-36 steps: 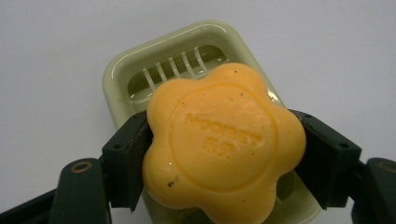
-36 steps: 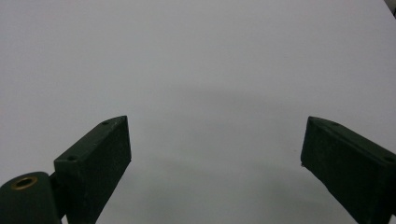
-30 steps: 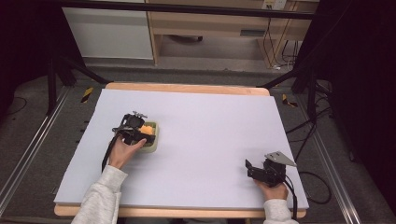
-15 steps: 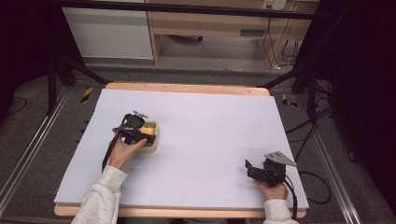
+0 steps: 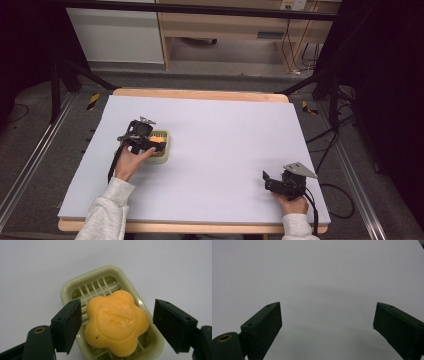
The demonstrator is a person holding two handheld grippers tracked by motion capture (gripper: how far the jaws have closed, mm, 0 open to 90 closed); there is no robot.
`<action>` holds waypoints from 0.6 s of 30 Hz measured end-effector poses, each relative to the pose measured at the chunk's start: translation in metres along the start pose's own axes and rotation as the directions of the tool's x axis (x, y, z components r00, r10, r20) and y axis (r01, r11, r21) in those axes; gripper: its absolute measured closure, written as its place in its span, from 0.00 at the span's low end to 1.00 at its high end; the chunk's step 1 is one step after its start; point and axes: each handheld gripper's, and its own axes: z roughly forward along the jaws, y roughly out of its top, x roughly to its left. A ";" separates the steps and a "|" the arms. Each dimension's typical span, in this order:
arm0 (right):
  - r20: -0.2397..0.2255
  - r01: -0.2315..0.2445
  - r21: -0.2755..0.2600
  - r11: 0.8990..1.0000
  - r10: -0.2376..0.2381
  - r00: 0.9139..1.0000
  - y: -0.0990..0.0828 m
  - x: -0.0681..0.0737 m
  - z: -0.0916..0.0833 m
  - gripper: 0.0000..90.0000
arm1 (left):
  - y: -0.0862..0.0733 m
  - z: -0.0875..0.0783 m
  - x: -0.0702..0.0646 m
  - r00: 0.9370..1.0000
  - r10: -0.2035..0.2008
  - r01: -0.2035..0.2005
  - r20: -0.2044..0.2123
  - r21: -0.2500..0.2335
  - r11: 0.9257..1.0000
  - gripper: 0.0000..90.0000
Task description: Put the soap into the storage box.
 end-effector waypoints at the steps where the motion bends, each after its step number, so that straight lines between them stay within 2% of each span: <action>1: 0.001 -0.001 0.000 1.000 0.001 1.000 0.000 0.000 0.000 0.10 | 0.000 -0.003 0.000 1.000 0.000 0.000 0.006 -0.007 1.000 0.26; 10: 0.001 -0.009 -0.004 1.000 0.009 1.000 0.000 0.000 -0.001 0.10 | -0.005 -0.020 -0.007 1.000 0.019 -0.018 0.007 -0.091 0.996 0.27; 14: 0.002 -0.009 -0.006 1.000 0.009 1.000 0.000 0.000 -0.001 0.10 | -0.012 -0.029 -0.009 0.999 0.039 -0.039 -0.002 -0.107 0.993 0.27; 18: 0.003 -0.009 -0.007 1.000 0.009 1.000 0.000 0.000 -0.001 0.10 | -0.021 -0.036 -0.007 1.000 0.022 -0.023 -0.005 -0.130 0.991 0.27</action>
